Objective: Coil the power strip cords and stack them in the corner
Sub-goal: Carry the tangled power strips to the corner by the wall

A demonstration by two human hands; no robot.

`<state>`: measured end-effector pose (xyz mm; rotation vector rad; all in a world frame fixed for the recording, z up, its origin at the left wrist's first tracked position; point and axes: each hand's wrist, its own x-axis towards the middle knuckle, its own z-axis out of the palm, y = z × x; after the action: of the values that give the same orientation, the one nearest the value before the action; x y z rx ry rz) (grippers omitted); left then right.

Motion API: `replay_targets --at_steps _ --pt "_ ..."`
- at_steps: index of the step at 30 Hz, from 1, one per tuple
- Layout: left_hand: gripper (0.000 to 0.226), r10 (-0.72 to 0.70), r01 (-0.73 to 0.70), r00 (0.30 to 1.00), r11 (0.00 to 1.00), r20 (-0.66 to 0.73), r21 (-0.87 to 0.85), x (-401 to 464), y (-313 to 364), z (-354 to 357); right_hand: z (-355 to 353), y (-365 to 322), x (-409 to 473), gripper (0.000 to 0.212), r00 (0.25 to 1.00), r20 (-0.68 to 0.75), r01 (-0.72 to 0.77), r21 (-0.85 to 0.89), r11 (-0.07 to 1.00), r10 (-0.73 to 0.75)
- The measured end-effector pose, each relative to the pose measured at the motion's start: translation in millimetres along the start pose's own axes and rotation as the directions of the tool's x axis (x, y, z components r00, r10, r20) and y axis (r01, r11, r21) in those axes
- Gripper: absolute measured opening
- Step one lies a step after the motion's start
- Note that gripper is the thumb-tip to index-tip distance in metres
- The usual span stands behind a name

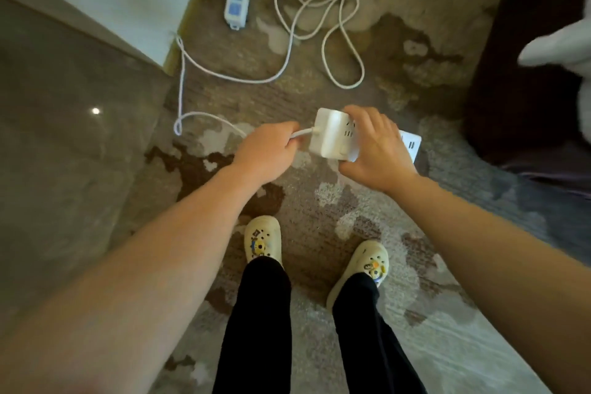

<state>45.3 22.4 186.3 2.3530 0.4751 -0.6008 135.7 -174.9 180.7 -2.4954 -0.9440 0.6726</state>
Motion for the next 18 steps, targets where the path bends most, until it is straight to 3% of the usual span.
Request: replay_targets --at_steps 5,9,13,16,18 --pt "0.023 0.141 -0.159 0.983 0.974 -0.115 -0.160 -57 95 -154 -165 -85 -8 0.081 0.991 -0.121 0.067 0.021 0.998 -0.064" --pt "0.022 0.215 -0.284 0.941 0.922 -0.260 -0.263 -109 159 -272 -297 -145 -21 0.083 0.966 -0.257 0.032 0.040 0.999 -0.020" --pt "0.031 0.207 -0.349 0.899 0.872 -0.386 -0.343 -151 217 -364 -411 -198 -39 0.077 0.869 -0.489 0.029 0.212 0.977 0.080" --pt "0.030 0.253 -0.451 0.858 0.788 -0.447 -0.420 -173 263 -429 -493 -235 -47 0.074 0.792 -0.590 0.118 0.403 0.908 0.159" --pt "0.032 0.293 -0.546 0.805 0.708 -0.516 -0.449 -180 301 -472 -545 -254 -53 0.074 0.745 -0.650 0.201 0.433 0.878 0.150"
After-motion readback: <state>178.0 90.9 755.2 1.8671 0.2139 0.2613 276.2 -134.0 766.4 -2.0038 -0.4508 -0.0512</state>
